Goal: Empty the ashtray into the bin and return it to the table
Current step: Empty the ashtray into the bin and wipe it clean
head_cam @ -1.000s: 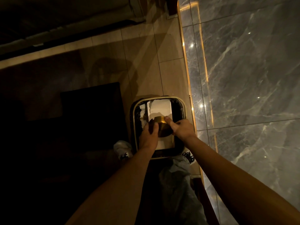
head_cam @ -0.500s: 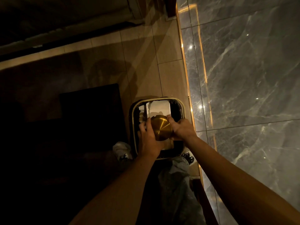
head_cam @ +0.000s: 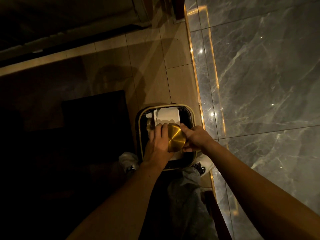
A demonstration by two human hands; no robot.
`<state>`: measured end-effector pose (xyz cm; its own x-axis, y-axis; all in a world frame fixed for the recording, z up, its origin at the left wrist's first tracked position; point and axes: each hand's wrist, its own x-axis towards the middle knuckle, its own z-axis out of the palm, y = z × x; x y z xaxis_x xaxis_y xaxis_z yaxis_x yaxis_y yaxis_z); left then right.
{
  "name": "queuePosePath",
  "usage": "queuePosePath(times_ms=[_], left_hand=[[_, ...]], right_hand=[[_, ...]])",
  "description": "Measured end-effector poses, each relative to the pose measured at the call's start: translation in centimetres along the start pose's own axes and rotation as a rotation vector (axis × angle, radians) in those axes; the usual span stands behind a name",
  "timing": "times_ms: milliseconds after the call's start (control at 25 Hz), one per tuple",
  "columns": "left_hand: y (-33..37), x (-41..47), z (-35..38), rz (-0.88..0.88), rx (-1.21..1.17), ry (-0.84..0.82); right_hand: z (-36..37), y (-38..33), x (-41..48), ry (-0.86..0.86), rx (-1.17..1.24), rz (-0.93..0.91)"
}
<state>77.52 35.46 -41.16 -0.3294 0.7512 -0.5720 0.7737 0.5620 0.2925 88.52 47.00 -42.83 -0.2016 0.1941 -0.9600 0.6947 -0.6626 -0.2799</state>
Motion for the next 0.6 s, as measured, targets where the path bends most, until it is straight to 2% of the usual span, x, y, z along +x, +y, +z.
queuePosePath(times_ms=[280,400,480,600], left_hand=[[-0.2,0.1,-0.2,0.064,0.089,-0.022],[-0.3,0.4,-0.2,0.048,0.068,-0.047],[-0.5,0.5,-0.2,-0.001,0.005,-0.047],[-0.8,0.5,-0.2,-0.071,-0.07,-0.033]], right_hand=[[-0.1,0.1,0.3,-0.024,0.008,0.031],[0.1,0.4,-0.1,-0.006,-0.064,-0.023],[0.2,1.1,-0.7,0.045,-0.197,-0.183],[-0.7,2.9,-1.8,0.169,-0.705,-0.656]])
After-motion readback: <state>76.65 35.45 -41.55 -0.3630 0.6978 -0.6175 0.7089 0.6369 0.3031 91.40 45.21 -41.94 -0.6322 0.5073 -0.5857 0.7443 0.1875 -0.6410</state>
